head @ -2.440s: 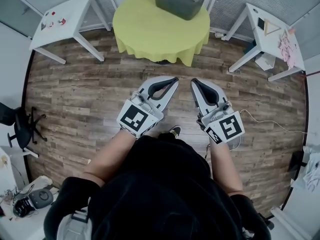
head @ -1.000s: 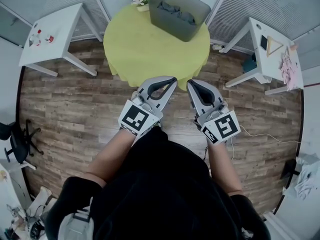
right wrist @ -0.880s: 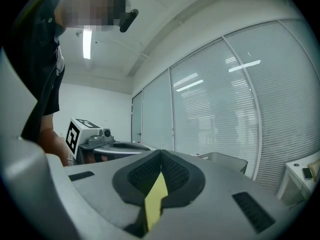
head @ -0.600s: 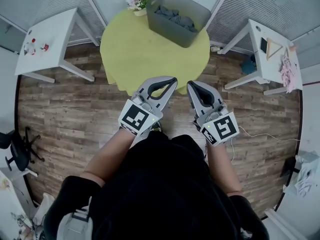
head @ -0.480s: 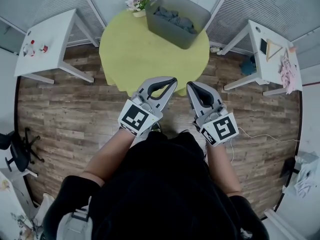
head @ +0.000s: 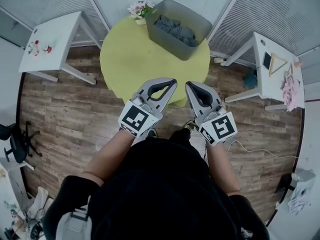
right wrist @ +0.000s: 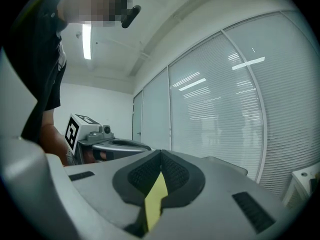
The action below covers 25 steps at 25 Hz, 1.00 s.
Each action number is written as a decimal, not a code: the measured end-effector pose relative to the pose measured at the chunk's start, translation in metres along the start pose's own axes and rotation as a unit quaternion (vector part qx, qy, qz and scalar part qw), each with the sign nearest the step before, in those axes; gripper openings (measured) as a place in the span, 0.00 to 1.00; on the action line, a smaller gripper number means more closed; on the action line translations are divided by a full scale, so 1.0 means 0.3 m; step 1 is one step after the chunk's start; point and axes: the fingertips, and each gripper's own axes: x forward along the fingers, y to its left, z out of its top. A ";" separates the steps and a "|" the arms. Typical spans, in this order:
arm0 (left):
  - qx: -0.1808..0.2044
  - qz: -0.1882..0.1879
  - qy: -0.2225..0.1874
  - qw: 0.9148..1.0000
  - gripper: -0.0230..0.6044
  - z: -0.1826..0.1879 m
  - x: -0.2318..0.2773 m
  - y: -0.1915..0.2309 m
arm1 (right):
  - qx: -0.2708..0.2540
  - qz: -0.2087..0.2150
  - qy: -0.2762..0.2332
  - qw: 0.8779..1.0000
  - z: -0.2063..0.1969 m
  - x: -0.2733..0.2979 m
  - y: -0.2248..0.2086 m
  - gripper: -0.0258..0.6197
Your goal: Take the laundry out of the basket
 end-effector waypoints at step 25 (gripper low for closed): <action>-0.014 0.101 0.022 0.995 0.05 0.040 0.556 -0.113 | 0.010 0.091 -0.006 0.996 -0.015 -0.196 -0.569 0.08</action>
